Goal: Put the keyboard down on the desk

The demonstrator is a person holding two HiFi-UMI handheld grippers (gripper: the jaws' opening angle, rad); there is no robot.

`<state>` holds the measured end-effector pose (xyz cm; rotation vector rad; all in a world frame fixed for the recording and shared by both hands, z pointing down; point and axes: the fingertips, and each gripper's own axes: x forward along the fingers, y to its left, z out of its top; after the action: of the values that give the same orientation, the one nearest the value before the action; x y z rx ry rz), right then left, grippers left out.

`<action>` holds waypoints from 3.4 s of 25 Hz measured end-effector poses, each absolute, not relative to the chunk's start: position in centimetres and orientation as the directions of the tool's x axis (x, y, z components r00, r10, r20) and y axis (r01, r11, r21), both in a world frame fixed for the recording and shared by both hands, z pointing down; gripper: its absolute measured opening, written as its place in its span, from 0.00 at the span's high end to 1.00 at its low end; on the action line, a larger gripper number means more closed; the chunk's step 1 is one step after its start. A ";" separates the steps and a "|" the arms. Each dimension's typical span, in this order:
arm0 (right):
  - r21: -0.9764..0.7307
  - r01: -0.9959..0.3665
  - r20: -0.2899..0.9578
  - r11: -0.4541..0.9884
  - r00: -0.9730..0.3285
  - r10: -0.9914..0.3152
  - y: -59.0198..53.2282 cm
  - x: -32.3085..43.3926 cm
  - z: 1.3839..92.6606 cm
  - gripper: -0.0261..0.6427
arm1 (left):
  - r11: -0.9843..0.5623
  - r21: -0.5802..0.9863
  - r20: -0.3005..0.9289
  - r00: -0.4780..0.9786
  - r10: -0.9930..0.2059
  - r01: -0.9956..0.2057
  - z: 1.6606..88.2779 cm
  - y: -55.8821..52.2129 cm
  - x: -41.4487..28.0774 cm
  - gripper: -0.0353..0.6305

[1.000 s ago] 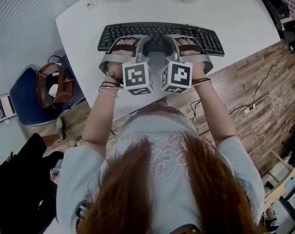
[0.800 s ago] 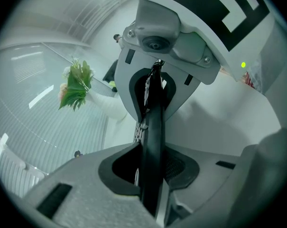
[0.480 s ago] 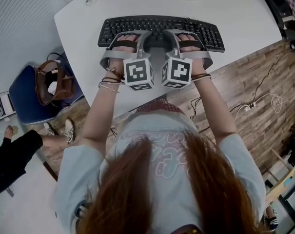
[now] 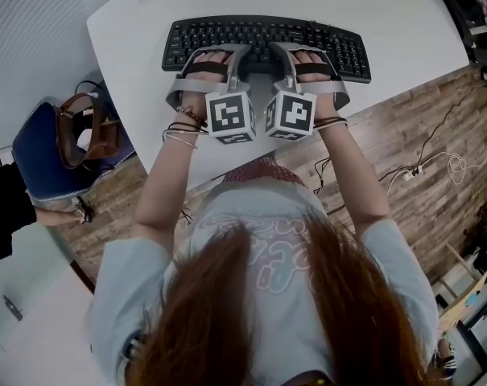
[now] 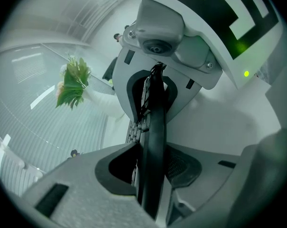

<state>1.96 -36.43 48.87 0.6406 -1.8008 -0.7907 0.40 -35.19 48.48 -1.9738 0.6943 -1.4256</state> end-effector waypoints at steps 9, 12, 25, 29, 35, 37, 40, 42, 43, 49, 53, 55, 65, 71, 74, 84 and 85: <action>0.748 -0.081 0.599 0.658 -0.341 -0.724 -36.3 2.0 49.7 0.69 | -0.690 -0.720 0.650 0.276 -0.708 -0.076 49.4 -34.9 0.7 0.73; 0.753 -0.085 0.593 0.653 -0.343 -0.728 -36.4 1.9 49.7 0.69 | -0.689 -0.719 0.647 0.276 -0.711 -0.089 49.2 -35.0 0.6 0.72; 0.682 -0.063 0.671 0.728 -0.343 -0.658 -35.3 1.8 49.7 0.61 | -0.766 -0.632 0.715 0.296 -0.634 -0.116 49.4 -33.9 0.8 0.68; 0.666 -0.079 0.676 0.742 -0.357 -0.645 -34.9 1.8 49.7 0.61 | -0.773 -0.623 0.720 0.297 -0.627 -0.121 49.5 -33.7 0.9 0.67; 0.653 -0.083 0.685 0.753 -0.359 -0.634 -34.4 2.3 49.8 0.61 | -0.783 -0.609 0.730 0.299 -0.615 -0.123 49.5 -33.2 1.4 0.66; 0.649 -0.086 0.687 0.756 -0.361 -0.630 -34.2 2.6 49.6 0.61 | -0.784 -0.609 0.732 0.295 -0.615 -0.121 49.4 -33.0 1.7 0.66; 0.639 -0.084 0.697 0.765 -0.358 -0.622 -34.1 2.6 49.6 0.61 | -0.785 -0.607 0.735 0.290 -0.613 -0.122 49.3 -32.8 1.7 0.66; 0.633 -0.077 0.705 0.770 -0.355 -0.614 -33.8 2.5 49.7 0.61 | -0.789 -0.602 0.739 0.286 -0.610 -0.125 49.4 -32.6 1.4 0.66; 0.630 -0.076 0.707 0.773 -0.355 -0.612 -33.7 2.4 49.7 0.62 | -0.792 -0.597 0.743 0.284 -0.606 -0.126 49.5 -32.5 1.3 0.66; 0.618 -0.090 0.711 0.781 -0.359 -0.604 -33.2 2.4 49.8 0.62 | -0.816 -0.562 0.768 0.282 -0.576 -0.137 50.0 -31.9 1.1 0.65; 0.603 -0.091 0.722 0.792 -0.359 -0.591 -33.0 2.3 49.7 0.62 | -0.830 -0.539 0.782 0.279 -0.557 -0.145 50.0 -31.7 1.0 0.65; 0.599 -0.094 0.724 0.795 -0.360 -0.588 -32.8 2.3 49.6 0.61 | -0.833 -0.533 0.785 0.281 -0.552 -0.149 49.9 -31.5 0.9 0.65; 0.570 -0.114 0.735 0.814 -0.371 -0.567 -32.5 1.9 49.9 0.61 | -0.840 -0.516 0.792 0.279 -0.543 -0.170 50.3 -31.1 0.5 0.65; 0.581 -0.101 0.737 0.807 -0.355 -0.575 -32.5 2.1 49.9 0.60 | -0.830 -0.524 0.779 0.286 -0.558 -0.192 49.6 -31.4 0.4 0.65; 0.574 -0.122 0.738 0.810 -0.350 -0.577 -32.5 2.5 49.9 0.59 | -0.830 -0.518 0.779 0.288 -0.557 -0.206 49.4 -31.4 0.2 0.65; 0.572 -0.264 0.659 0.777 -0.416 -0.626 -32.1 2.7 47.1 0.60 | -0.827 -0.474 0.745 0.363 -0.559 -0.301 47.3 -30.9 0.5 0.65; 0.570 -0.275 0.654 0.775 -0.419 -0.630 -32.1 2.7 46.9 0.60 | -0.825 -0.469 0.739 0.371 -0.563 -0.316 47.1 -30.9 0.4 0.65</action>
<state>2.67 -32.13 46.95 0.6777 -2.0160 -0.4710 0.43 -30.87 47.12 -2.3844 0.7820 -1.4348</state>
